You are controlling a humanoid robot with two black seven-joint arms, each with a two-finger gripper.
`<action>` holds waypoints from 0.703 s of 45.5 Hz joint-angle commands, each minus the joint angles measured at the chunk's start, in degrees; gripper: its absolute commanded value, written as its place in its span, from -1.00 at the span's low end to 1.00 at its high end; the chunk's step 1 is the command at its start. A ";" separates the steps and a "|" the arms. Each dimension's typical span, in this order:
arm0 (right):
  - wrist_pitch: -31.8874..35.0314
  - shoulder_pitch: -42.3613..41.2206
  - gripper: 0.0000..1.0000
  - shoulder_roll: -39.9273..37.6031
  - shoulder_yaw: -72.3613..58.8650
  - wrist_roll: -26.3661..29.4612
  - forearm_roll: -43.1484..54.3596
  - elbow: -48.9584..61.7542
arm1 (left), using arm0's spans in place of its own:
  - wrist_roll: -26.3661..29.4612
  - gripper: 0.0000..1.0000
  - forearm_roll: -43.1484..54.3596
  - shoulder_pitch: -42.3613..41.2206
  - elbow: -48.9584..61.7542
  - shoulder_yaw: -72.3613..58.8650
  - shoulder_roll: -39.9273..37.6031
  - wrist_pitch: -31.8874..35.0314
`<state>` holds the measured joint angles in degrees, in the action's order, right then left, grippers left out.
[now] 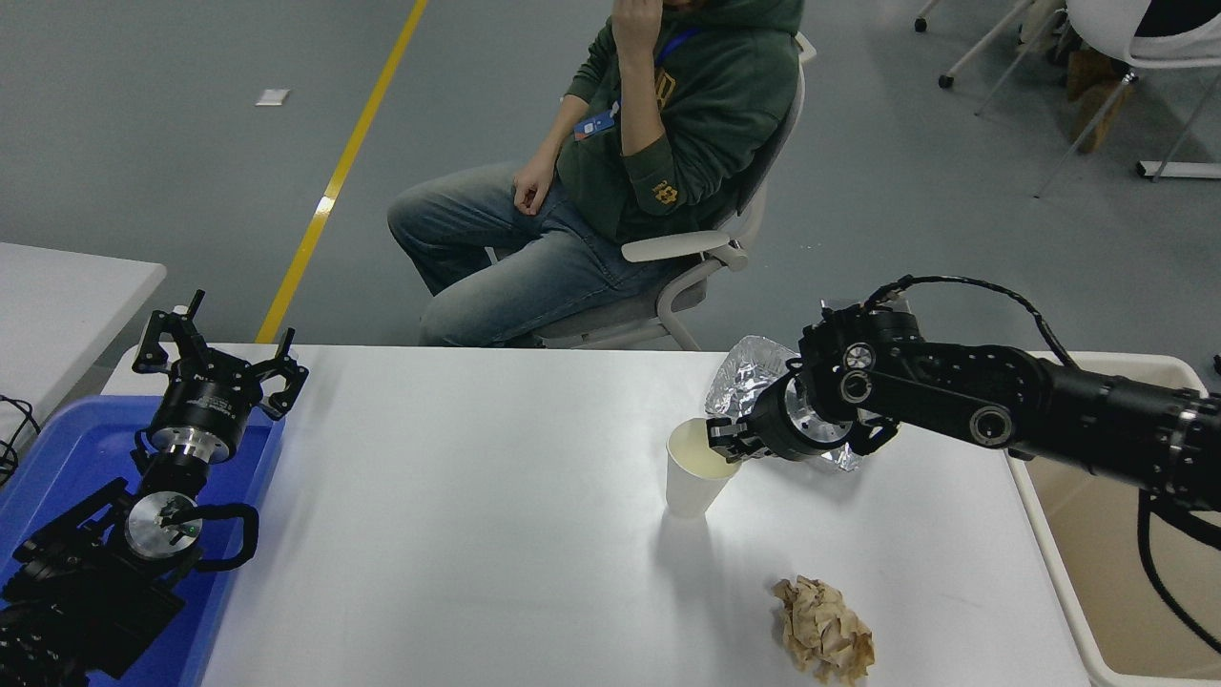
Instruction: Clean the table surface
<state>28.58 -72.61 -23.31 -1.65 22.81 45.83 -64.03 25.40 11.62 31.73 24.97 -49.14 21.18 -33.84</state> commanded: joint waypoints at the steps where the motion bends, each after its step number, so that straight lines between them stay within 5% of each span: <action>1: 5.08 -1.57 -1.00 -10.96 4.72 0.05 -1.44 -7.16 | 0.00 1.00 -0.02 0.00 -0.01 0.01 0.00 0.00; 32: 21.42 -0.95 -1.00 -39.09 22.21 -0.66 -4.34 -16.83 | 0.00 1.00 -0.02 0.00 -0.01 0.01 0.00 0.00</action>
<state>44.69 -73.62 -54.24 15.60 22.33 43.15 -79.34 25.40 11.60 31.73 24.98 -49.14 21.18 -33.84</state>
